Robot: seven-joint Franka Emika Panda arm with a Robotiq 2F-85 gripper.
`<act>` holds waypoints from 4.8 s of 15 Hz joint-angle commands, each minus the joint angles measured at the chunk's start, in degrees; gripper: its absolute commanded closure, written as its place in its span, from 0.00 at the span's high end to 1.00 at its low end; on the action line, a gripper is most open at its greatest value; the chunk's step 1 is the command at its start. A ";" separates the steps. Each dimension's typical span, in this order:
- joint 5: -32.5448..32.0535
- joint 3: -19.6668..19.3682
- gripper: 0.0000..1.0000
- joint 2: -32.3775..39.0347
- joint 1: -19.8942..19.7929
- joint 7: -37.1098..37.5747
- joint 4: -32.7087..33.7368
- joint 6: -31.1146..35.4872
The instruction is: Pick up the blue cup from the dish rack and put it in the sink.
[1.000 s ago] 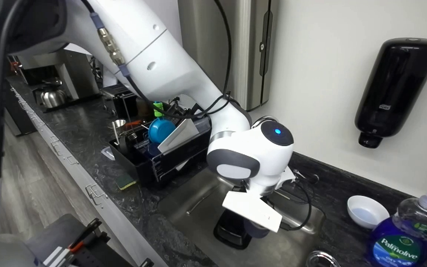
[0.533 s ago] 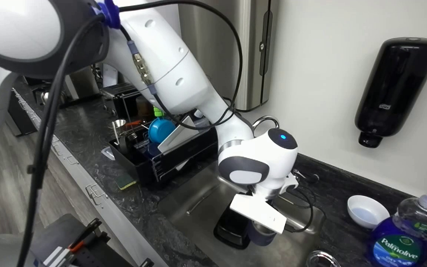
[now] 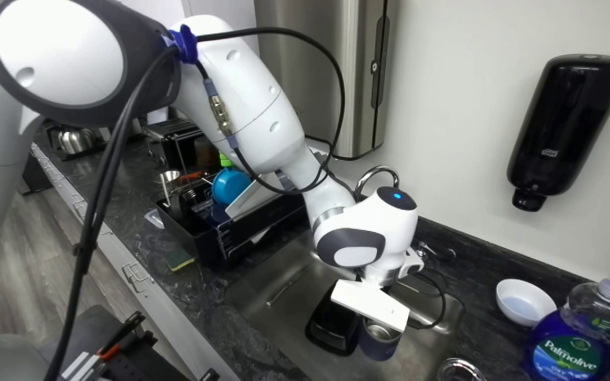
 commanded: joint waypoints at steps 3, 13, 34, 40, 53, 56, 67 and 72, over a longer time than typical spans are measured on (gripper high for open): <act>-5.71 1.91 0.02 1.83 -1.42 4.48 0.35 3.85; -11.63 3.92 0.02 5.95 -1.72 10.61 0.75 8.73; -13.29 8.79 0.02 10.73 -6.21 11.53 5.06 11.60; -13.92 8.47 0.02 13.19 -6.83 11.79 7.15 11.29; -13.29 8.42 0.93 3.07 -7.92 11.36 2.10 10.51; -10.95 10.64 1.00 -4.82 -10.63 9.38 -2.38 9.79; 6.35 8.52 1.00 -33.88 -7.94 -5.65 -20.70 2.01; 1.87 -0.97 1.00 -44.80 -0.59 -5.20 -23.79 -10.55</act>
